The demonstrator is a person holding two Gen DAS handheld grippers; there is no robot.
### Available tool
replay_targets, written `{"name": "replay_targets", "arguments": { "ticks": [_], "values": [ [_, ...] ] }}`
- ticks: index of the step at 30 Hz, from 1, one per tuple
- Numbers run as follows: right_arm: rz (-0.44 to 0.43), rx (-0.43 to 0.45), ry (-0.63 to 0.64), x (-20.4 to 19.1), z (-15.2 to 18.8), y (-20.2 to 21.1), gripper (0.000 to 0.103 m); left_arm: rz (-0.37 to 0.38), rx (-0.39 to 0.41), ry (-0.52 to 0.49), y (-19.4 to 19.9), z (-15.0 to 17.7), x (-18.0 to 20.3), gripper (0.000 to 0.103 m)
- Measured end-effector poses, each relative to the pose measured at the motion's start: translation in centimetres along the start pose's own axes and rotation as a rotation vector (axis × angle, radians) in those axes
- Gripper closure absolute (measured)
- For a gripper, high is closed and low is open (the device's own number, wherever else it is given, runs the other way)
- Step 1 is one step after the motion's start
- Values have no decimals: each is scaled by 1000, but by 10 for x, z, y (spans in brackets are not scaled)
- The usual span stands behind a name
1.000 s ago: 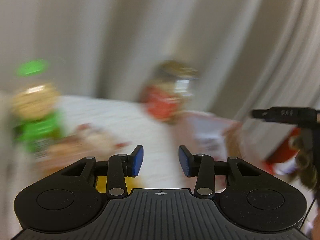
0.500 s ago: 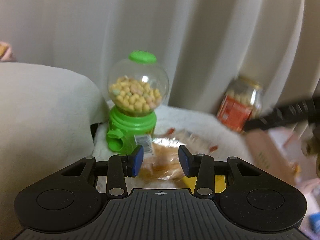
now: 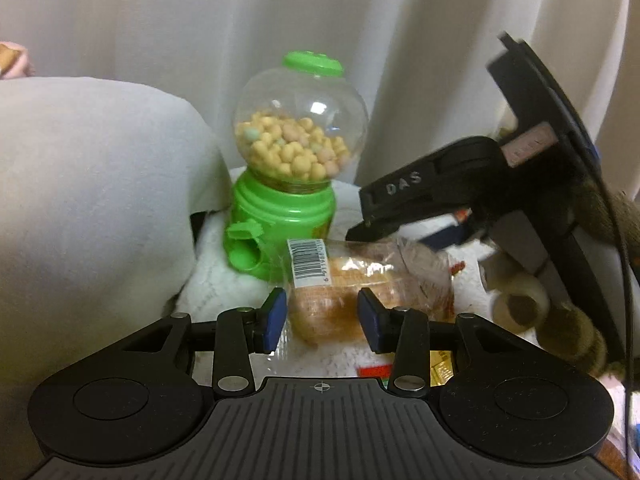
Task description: Organize snacks
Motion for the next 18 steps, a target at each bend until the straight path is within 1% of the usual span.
{"name": "replay_targets", "arguments": {
  "ticks": [1, 2, 3, 6, 8, 10, 13, 15, 17, 18],
  "values": [
    [-12, 1, -10, 3, 4, 7, 33, 22, 4, 1, 2, 0, 1, 57],
    [-24, -6, -2, 4, 10, 14, 39, 48, 5, 7, 3, 1, 1, 56],
    [-28, -15, 11, 5, 17, 21, 40, 90, -3, 22, 5, 1, 2, 57],
    [-5, -26, 65, 10, 43, 49, 47, 212, -50, 75, 7, 8, 7, 56],
    [11, -36, 79, 17, 62, 66, 52, 269, -74, 87, 11, 15, 10, 57],
    [8, -52, 69, 23, 82, 82, 53, 319, -100, 81, 16, 23, 18, 59],
    [-15, -58, 31, 35, 108, 106, 53, 367, -129, 62, 27, 28, 32, 59],
    [-49, -51, -4, 45, 124, 123, 53, 385, -142, 50, 34, 30, 41, 59],
    [-65, -37, -6, 50, 136, 141, 53, 396, -157, 39, 40, 31, 49, 59],
    [-60, -20, 6, 51, 142, 150, 53, 404, -167, 34, 43, 32, 53, 59]
  ]
}}
Point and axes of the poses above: each gripper's, at about its wrist camera, not at the fingertips, and y roughly against the way its jaws point, x to its right, z to its underside, the point moved 4 cm from there along -y, roughly the way its jaws point, and after that the axes turned 4 degrees about x, right-handed, at the moved point
